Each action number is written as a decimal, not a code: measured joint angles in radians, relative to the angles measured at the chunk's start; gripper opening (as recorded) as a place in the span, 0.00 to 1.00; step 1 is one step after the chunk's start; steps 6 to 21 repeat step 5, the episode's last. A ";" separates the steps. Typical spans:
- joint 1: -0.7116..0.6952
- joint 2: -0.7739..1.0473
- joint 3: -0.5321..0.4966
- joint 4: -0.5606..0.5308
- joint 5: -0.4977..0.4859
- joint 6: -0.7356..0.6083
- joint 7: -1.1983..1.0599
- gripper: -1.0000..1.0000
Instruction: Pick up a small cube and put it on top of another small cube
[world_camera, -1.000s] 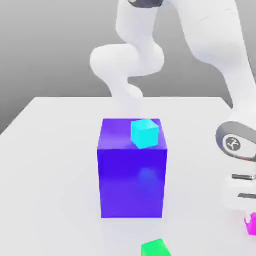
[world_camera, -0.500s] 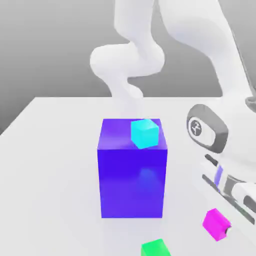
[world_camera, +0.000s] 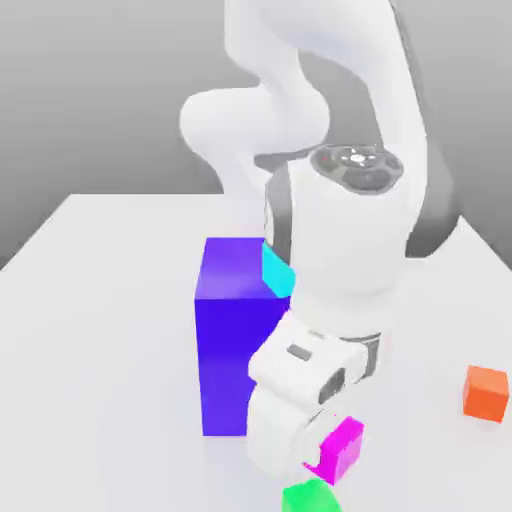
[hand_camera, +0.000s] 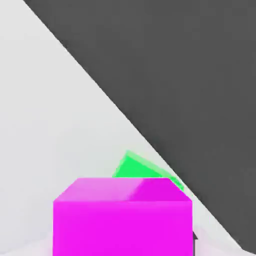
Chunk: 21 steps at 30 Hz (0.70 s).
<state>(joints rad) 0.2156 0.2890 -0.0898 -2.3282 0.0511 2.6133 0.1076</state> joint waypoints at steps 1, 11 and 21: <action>-0.003 0.032 0.002 0.002 0.008 0.031 -0.001 0.00; -0.006 0.064 0.006 0.003 0.015 0.061 -0.004 1.00; -0.006 0.064 0.006 0.003 0.015 0.061 -0.004 1.00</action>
